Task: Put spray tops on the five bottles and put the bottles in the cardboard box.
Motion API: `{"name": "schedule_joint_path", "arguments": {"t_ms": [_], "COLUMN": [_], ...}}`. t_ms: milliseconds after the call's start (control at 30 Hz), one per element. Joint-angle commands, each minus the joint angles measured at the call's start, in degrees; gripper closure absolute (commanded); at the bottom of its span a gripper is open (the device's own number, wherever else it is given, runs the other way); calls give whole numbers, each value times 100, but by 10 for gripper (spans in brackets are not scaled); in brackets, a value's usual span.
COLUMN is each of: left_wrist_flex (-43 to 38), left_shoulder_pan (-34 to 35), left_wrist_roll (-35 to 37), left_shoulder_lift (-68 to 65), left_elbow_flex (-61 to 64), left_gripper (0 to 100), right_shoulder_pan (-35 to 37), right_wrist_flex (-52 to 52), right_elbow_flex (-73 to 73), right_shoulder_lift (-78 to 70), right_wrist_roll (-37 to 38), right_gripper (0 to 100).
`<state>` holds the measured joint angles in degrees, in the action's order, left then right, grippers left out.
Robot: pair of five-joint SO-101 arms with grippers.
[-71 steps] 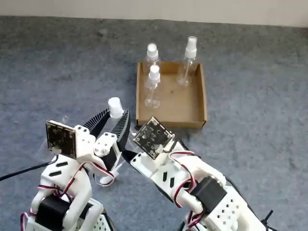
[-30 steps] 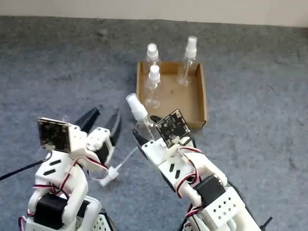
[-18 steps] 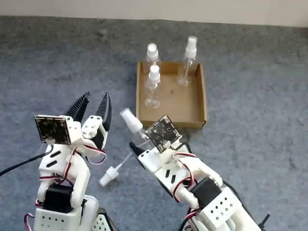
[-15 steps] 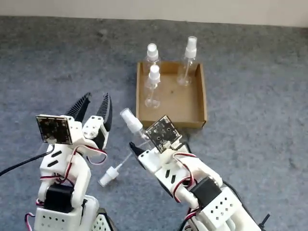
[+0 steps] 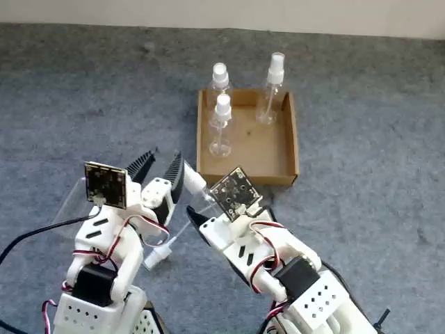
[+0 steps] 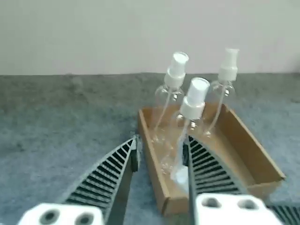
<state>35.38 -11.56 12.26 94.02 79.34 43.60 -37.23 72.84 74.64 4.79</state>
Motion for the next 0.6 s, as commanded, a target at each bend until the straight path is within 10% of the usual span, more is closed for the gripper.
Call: {"name": "schedule_joint_path", "arguments": {"t_ms": [0, 567], "left_wrist_flex": [18, 18], "left_shoulder_pan": [-365, 804], "left_wrist_roll": [-448, -659], "left_shoulder_lift": [48, 57], "left_elbow_flex": [-66, -365], "left_gripper": [864, 863], "right_shoulder_pan": [22, -664], "right_wrist_flex": [-13, 391], "right_elbow_flex": [-110, -435], "right_shoulder_lift": [127, 75], "right_wrist_roll": [9, 0], "right_gripper": [994, 994]}}
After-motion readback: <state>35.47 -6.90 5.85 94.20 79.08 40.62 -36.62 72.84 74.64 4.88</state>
